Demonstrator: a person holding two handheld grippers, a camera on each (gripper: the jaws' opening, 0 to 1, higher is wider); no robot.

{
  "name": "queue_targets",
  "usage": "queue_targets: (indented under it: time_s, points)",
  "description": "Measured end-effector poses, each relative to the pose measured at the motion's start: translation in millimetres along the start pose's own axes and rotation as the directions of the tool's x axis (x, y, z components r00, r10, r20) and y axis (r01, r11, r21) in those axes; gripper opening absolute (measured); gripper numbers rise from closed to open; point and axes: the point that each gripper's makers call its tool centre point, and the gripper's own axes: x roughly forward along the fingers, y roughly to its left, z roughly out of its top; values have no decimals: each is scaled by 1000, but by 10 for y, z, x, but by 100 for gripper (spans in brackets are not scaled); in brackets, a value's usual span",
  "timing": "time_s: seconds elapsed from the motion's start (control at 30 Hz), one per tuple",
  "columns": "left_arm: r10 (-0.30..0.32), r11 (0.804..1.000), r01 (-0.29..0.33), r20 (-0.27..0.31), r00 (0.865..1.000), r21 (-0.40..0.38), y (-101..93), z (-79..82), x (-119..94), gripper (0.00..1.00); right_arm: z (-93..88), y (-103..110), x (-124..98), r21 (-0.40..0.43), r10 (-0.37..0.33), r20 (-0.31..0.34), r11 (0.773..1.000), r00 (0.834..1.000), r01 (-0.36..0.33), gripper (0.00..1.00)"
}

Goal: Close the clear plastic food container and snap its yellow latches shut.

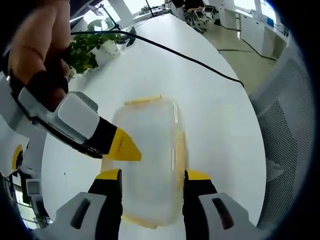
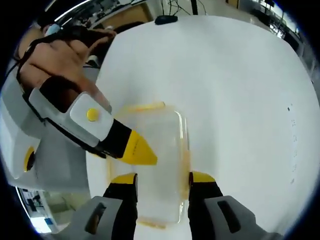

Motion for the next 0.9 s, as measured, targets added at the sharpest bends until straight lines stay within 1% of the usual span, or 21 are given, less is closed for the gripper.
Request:
queue_targets:
  time_s: [0.17, 0.2, 0.23, 0.4, 0.63, 0.8, 0.87, 0.9]
  points:
    - [6, 1000, -6, 16, 1000, -1, -14, 17, 13, 47, -6, -4, -3, 2, 2, 20, 1000, 1000, -2, 39]
    - [5, 1000, -5, 16, 1000, -1, 1, 19, 14, 47, 1, -14, 8, 1, 3, 20, 1000, 1000, -3, 39]
    - [9, 1000, -9, 11, 1000, 6, -23, 27, 27, 47, -4, -11, 3, 1, 4, 22, 1000, 1000, -4, 39]
    - [13, 1000, -13, 4, 1000, 15, -9, 34, 33, 48, 13, -17, 14, -6, -3, 9, 1000, 1000, 3, 40]
    - [21, 999, -21, -2, 1000, 35, -48, 47, 42, 49, 13, -14, 5, -12, -23, -1, 1000, 1000, 22, 40]
    - [28, 998, -28, -5, 1000, 58, -34, 56, 56, 50, 1, -33, -9, -6, -46, 6, 999, 999, 46, 41]
    - [29, 998, -29, -5, 1000, 62, -39, 51, 58, 50, -1, -50, -17, -5, -66, 12, 998, 998, 66, 43]
    - [28, 997, -28, -4, 1000, 65, -50, 43, 54, 51, 2, -79, -24, 1, -87, 19, 996, 996, 87, 45]
